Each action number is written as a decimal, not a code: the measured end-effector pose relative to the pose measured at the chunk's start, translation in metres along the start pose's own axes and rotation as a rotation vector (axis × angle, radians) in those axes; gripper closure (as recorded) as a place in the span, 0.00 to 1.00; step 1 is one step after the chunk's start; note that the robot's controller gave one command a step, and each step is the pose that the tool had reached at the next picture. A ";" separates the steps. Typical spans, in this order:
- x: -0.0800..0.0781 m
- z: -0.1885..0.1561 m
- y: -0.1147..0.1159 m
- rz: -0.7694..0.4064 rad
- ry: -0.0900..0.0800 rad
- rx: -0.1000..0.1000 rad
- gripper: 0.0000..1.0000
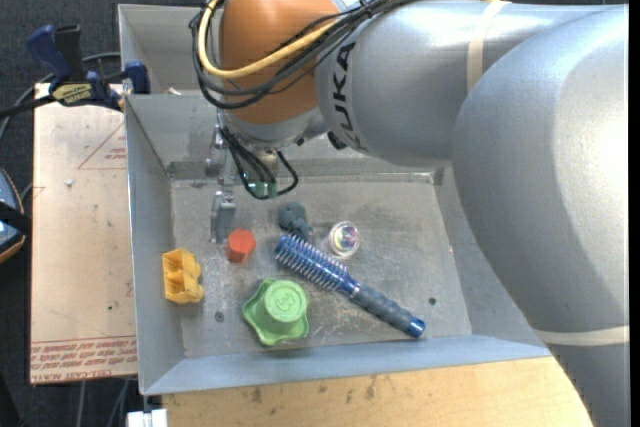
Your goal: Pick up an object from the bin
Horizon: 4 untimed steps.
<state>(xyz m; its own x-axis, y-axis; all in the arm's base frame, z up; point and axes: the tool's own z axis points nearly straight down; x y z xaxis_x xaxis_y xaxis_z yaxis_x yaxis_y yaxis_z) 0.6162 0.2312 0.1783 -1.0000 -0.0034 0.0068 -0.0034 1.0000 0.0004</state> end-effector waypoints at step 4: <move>0.002 -0.003 -0.111 -0.455 -0.002 0.003 1.00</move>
Offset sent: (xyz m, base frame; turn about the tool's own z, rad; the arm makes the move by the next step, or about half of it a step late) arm -0.0092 -0.0368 -0.1083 -0.1357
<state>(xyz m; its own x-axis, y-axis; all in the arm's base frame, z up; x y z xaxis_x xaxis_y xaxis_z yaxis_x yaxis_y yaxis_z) 0.6147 0.1201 0.1810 -0.8968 -0.4423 0.0052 -0.4424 0.8968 -0.0003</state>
